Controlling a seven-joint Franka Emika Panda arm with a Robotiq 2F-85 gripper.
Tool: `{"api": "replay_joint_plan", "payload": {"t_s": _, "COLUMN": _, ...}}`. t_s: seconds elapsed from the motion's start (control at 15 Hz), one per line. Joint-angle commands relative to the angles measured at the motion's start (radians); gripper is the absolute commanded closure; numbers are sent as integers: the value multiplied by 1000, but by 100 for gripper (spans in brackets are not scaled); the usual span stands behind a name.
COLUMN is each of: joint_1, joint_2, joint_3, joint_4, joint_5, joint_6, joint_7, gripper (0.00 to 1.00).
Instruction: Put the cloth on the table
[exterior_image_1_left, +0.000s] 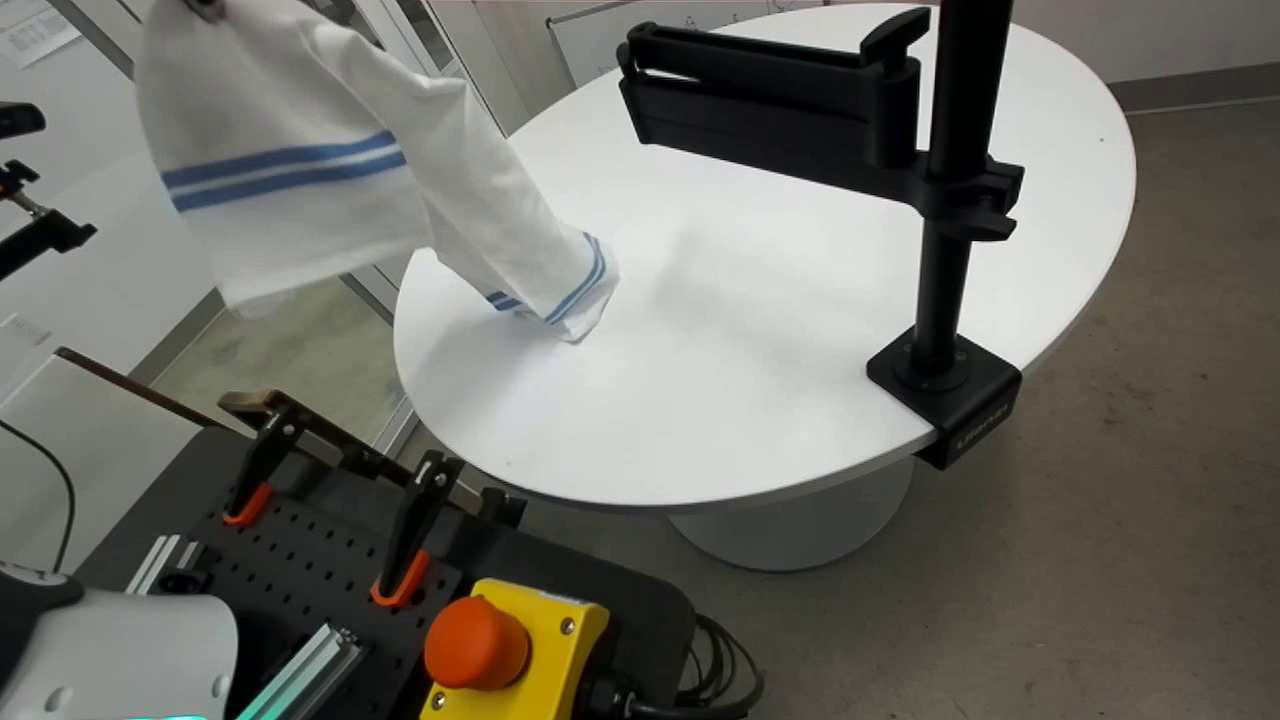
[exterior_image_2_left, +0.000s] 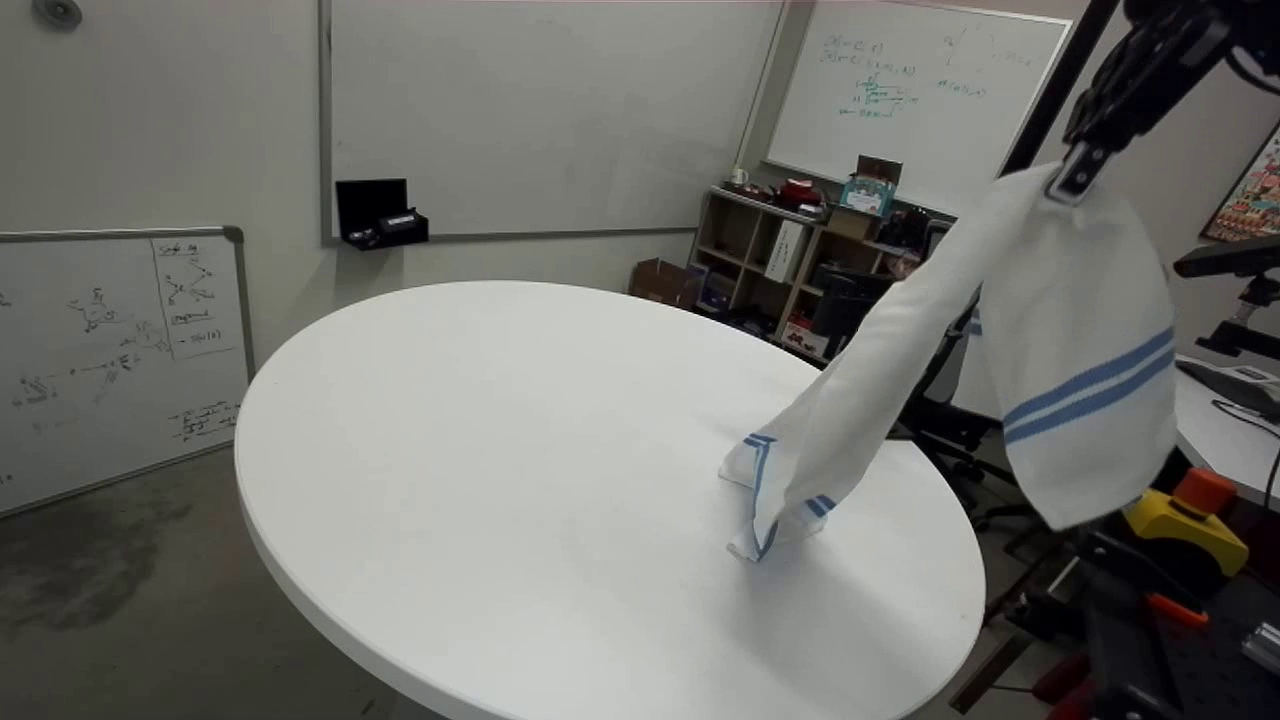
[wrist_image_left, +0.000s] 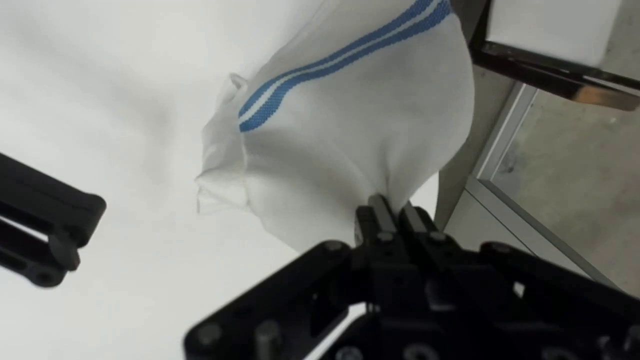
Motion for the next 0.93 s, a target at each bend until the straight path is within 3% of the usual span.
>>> {"api": "replay_joint_plan", "payload": {"t_s": 0.0, "joint_1": -7, "joint_2": 143, "joint_3": 36, "joint_4": -24, "joint_5": -84, "joint_6": 133, "joint_7": 81, "gripper": 99}}
{"api": "replay_joint_plan", "payload": {"t_s": 0.53, "joint_1": -73, "joint_2": 412, "joint_3": 85, "joint_4": -10, "joint_5": -250, "joint_6": 561, "joint_7": 298, "gripper": 99}}
{"api": "replay_joint_plan", "payload": {"t_s": 0.73, "joint_1": -148, "joint_2": 488, "joint_3": 125, "joint_4": -13, "joint_5": -420, "joint_6": 701, "joint_7": 439, "gripper": 99}}
{"api": "replay_joint_plan", "payload": {"t_s": 0.87, "joint_1": -213, "joint_2": 519, "joint_3": 153, "joint_4": -15, "joint_5": -593, "joint_6": 755, "joint_7": 557, "gripper": 99}}
